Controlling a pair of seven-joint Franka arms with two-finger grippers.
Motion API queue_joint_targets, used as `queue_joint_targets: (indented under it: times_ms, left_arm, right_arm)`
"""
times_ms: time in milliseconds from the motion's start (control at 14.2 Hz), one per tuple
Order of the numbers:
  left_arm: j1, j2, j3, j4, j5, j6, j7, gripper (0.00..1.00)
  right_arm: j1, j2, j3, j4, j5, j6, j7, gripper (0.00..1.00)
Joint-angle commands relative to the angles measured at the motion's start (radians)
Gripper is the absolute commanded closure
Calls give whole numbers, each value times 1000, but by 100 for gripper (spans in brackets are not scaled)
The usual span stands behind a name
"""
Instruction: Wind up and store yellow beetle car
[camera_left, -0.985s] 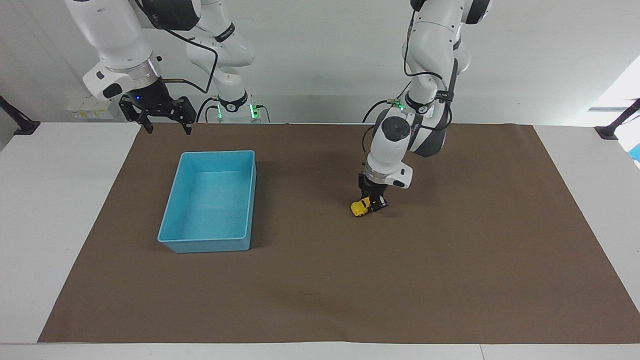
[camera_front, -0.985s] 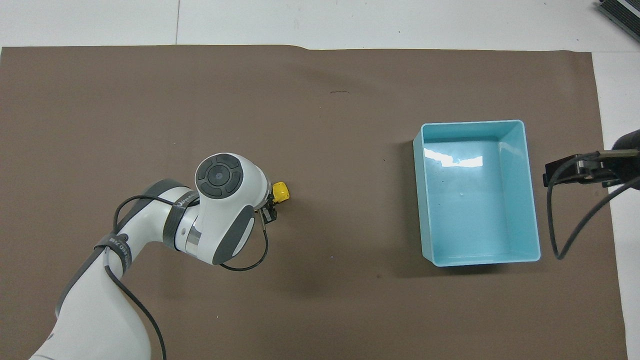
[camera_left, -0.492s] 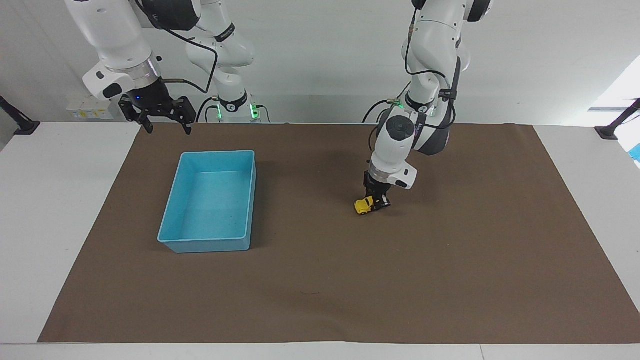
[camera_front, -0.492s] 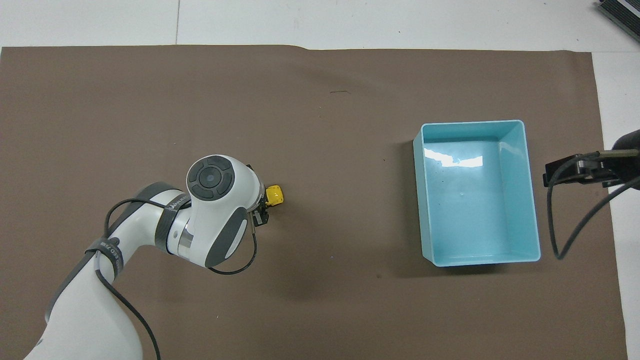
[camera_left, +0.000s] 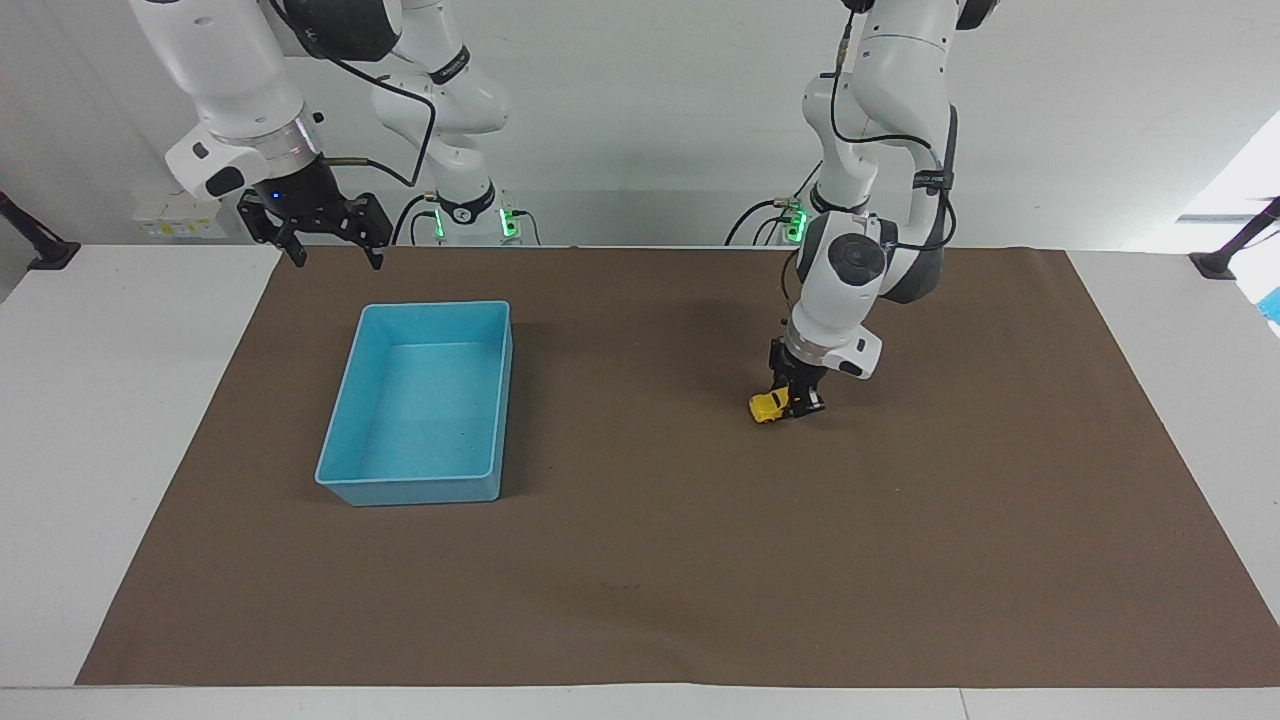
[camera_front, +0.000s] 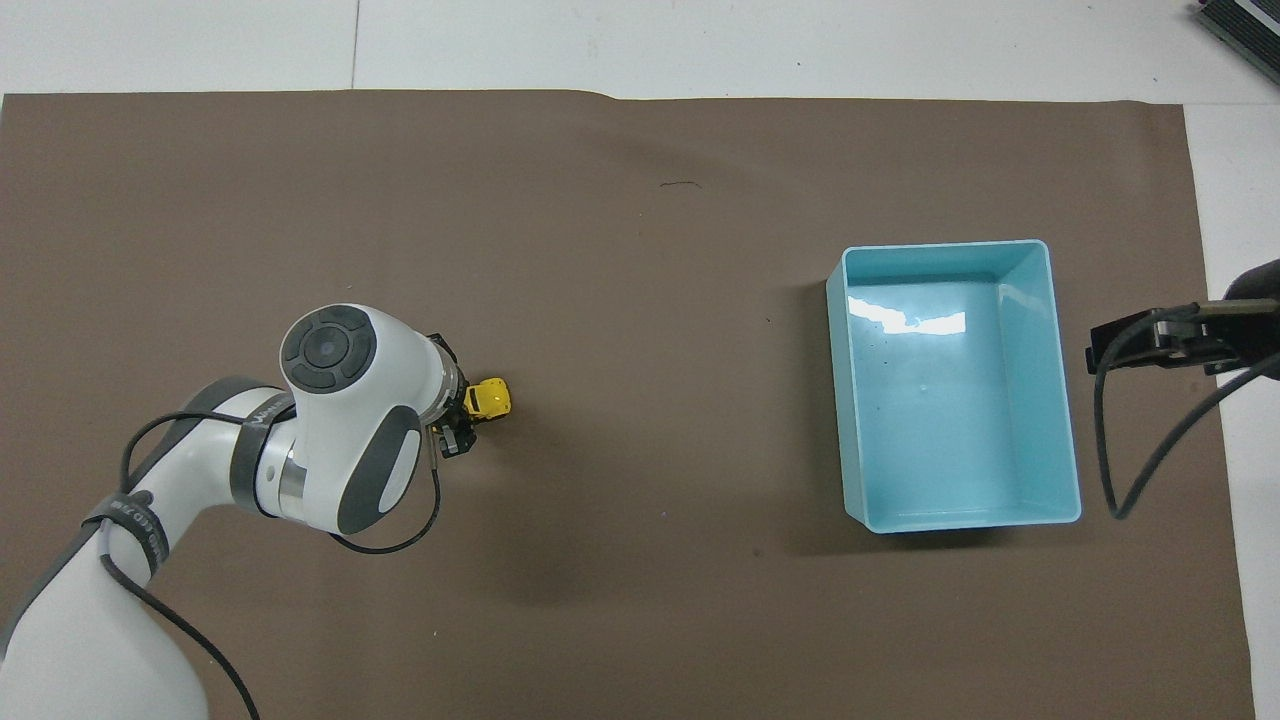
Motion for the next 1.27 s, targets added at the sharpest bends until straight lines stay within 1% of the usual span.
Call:
queue_joint_targets:
  times_ms: [0,352,422,492,563,633,844,914,1055,1196]
  left_arm:
    - [62,46,8,-26,14,43,67,100]
    - [63,48,10,-20,14,38,69,100]
    - [63,50,10,-14,14,37,66,87]
    - [63,51,10,-11,14,35,63,36]
    - [63,48,11,-8,14,34,52,0]
    - [63,40,13,6,14,26,47,0]
    - [46,14,8,103,14,-111,37,0]
    - [43,13,8,130,14,-139,38,0]
    - [34,4,7,157,16,-152,46,0]
    - [34,-7,8,158,24,-152,53,0]
  right_arm:
    - [-11,-19,5,-17,15,10,-6,0]
    - [-11,-19,5,-17,15,10,-6,0]
    - [-11,-19,5,-17,15,10,-6,0]
    - [-11,-19,5,-17,15,10,-6,0]
    - [-12,-19,5,-17,15,10,-6,0]
    - [-11,-19,5,-17,15,10,-6,0]
    - [-11,-19,5,-17,15,10,-6,0]
    - [-11,-19,5,-17,15,10,-6,0]
    - [-12,-19,5,-17,15,10,-6,0]
    - [-11,-20,7,-17,15,2,-7,0]
